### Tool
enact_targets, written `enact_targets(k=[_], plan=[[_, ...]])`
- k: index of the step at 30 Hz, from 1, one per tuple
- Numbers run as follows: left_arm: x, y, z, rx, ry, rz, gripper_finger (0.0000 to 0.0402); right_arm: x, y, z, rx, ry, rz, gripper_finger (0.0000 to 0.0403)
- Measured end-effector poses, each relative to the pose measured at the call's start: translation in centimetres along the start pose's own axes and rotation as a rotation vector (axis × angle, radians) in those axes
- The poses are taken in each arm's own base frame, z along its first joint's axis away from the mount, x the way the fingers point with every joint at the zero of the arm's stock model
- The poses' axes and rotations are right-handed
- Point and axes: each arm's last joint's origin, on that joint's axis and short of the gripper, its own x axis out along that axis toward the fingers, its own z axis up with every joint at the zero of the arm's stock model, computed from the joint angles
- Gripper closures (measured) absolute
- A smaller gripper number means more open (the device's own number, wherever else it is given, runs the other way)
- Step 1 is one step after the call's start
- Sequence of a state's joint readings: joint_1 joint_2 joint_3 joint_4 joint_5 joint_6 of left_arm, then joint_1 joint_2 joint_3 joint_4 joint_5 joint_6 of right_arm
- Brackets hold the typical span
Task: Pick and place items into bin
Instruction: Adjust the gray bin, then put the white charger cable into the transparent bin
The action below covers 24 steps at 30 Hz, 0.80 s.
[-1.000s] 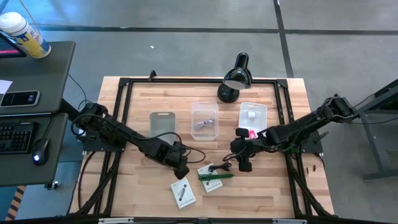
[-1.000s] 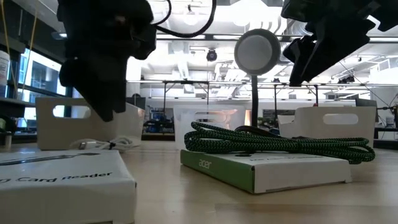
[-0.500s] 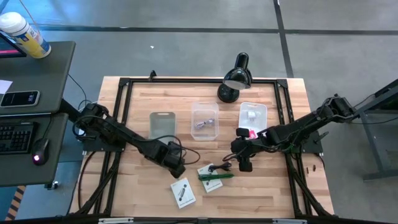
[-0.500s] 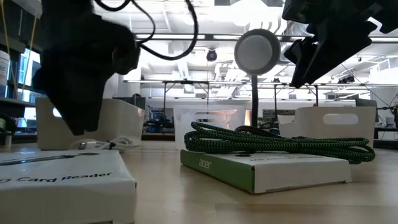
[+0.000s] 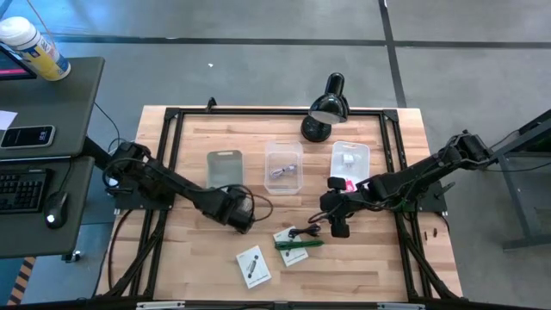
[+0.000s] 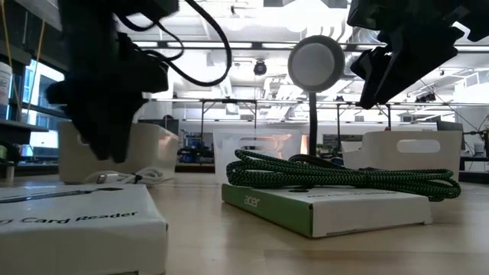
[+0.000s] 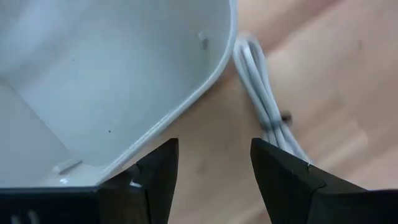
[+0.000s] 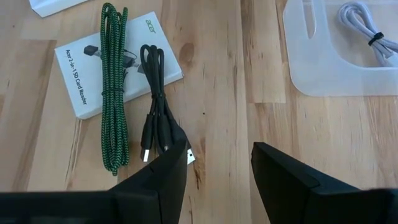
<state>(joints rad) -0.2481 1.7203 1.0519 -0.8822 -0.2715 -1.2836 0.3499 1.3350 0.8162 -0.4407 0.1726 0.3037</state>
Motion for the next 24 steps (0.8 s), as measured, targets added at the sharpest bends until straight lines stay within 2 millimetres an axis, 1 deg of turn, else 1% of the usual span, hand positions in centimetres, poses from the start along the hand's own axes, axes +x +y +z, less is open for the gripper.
enact_targets(k=[6,10,14,19,24], plan=[[0.6,1.1,2.2,0.019,-0.012,0.054,0.0213,0.0,0.0,0.0,0.011,0.007,0.016,0.0233],[0.8,1.2,3.1,0.052,0.060,-0.001,0.0213,0.0,0.1,-0.3,0.032,0.035,0.031,0.0233],[0.1,0.8,2.8,0.066,0.125,-0.099,0.0213,-0.1,0.3,-0.5,0.021,0.045,0.019,0.0233],[-1.3,0.6,2.4,0.052,0.112,-0.164,0.0213,-0.1,0.3,-0.4,0.015,0.026,-0.015,0.0233],[-2.5,0.1,2.2,0.012,0.091,-0.210,0.0213,-0.1,0.3,-0.3,0.007,0.014,-0.021,0.0233]])
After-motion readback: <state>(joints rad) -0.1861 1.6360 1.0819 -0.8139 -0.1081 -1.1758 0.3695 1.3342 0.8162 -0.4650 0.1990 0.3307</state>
